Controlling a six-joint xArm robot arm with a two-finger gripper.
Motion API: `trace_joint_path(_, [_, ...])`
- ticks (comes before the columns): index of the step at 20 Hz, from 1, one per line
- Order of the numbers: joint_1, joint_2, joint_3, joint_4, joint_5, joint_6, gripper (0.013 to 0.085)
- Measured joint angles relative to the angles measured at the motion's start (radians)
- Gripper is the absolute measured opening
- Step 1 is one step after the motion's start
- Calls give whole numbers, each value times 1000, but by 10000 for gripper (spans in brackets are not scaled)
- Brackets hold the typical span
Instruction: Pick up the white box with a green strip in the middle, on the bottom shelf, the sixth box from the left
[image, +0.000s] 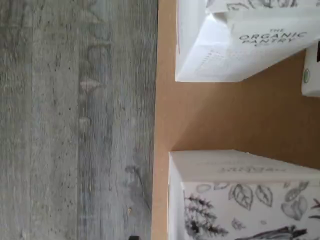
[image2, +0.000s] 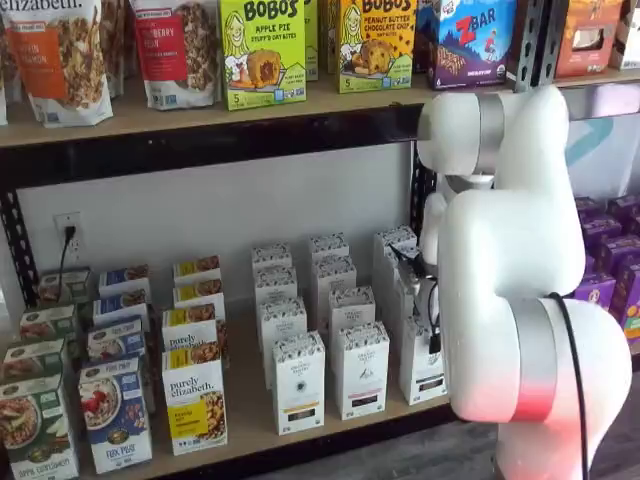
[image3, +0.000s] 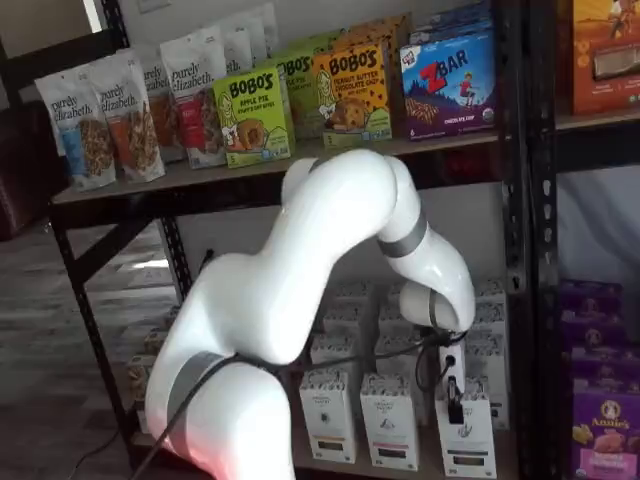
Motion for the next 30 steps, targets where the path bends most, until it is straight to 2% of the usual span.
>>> trace_joint_path(5, [-1,15,-18,-12,12,10,850])
trace_joint_path(7, [-4,15,-23,-13,25,8,770])
trace_joint_path(8, [-5,13,-23,-13,26,7,770])
trace_joint_path(11, [-8,6,-16,-40,30,28,690])
trace_joint_path(19, [-8,-9,16,-52,4,38,690])
trace_joint_path(20, [-8,-11,19,-52,4,38,650])
trace_joint_path(21, [-8,-13,22,-50,3,37,650])
trace_joint_path(22, [-7,-16,28,-47,0,35,610])
trace_joint_path(25, [-7,-24,44,-49,-7,37,570])
trace_joint_path(26, [-7,-28,51,-51,-11,39,530])
trace_joint_path(28, [-7,-37,72,-60,-30,46,530])
trace_joint_path(30, [-9,-49,96,-89,-48,72,530])
